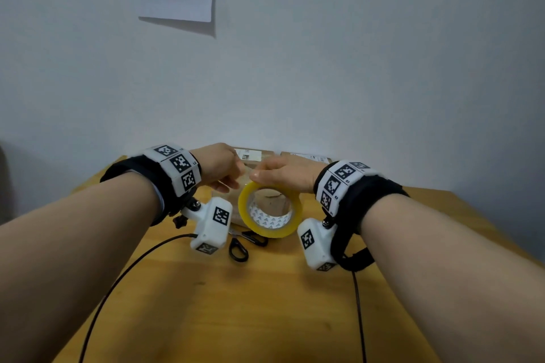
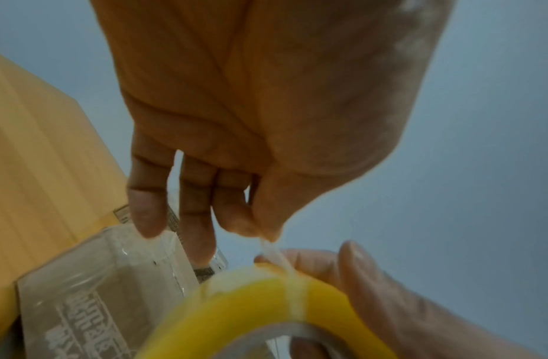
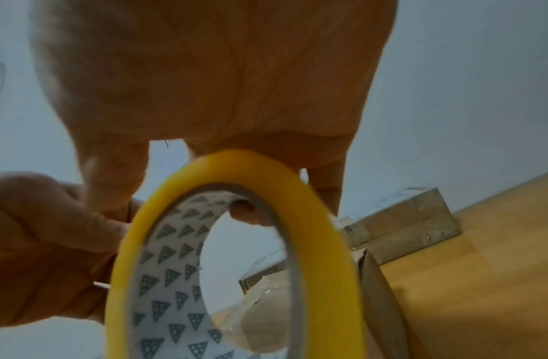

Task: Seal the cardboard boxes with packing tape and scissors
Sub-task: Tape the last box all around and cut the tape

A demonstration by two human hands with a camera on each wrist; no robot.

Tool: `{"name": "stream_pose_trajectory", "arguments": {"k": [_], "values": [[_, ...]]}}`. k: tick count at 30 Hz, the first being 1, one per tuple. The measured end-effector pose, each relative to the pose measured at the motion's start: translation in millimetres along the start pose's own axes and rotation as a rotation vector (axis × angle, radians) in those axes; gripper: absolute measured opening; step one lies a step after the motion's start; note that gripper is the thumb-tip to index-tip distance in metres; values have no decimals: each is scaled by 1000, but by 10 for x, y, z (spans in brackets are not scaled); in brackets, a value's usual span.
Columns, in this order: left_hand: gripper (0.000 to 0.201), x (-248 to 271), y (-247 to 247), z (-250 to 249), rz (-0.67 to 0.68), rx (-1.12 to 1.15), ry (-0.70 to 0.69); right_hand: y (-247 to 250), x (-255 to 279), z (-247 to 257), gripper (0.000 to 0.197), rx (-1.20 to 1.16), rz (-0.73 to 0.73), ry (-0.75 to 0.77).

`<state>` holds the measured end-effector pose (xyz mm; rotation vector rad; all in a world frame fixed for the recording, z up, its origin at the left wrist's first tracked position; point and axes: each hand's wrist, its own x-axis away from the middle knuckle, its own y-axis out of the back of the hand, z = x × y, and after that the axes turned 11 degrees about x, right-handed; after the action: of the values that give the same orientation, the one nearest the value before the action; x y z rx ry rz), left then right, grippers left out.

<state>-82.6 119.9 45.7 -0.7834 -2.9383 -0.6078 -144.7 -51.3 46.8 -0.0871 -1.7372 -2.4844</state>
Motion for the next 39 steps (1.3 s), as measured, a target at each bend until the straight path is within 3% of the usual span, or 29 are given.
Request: {"name": "stream_pose_trajectory", "arguments": {"k": [2, 5, 10, 15, 17, 20, 24, 28, 32, 39], "values": [[15, 4, -25, 17, 40, 61, -40, 34, 63, -29, 26, -83, 31, 0], [7, 22, -79, -1, 84, 17, -143, 38, 118, -141, 43, -253, 77, -3], [8, 9, -231, -74, -29, -218, -275, 76, 168, -181, 40, -400, 80, -15], [18, -23, -382, -125, -41, -368, -328, 161, 269, -261, 32, -531, 97, -172], [15, -39, -441, -131, -74, -342, -355, 150, 244, -309, 33, -507, 79, -167], [12, -78, -453, -125, -81, -317, -401, 142, 198, -361, 54, -433, -28, -195], [10, -92, -415, -92, -69, -244, -412, 136, 145, -442, 9, -351, -149, -201], [19, -98, -442, -75, -66, -154, -342, 150, 168, -449, 9, -315, -190, -196], [36, -106, -466, -93, 19, -120, -246, 139, 211, -449, 9, -282, -224, -185], [10, -141, -548, -127, 33, -205, -329, 155, 282, -470, 12, -210, -190, -216]]}}
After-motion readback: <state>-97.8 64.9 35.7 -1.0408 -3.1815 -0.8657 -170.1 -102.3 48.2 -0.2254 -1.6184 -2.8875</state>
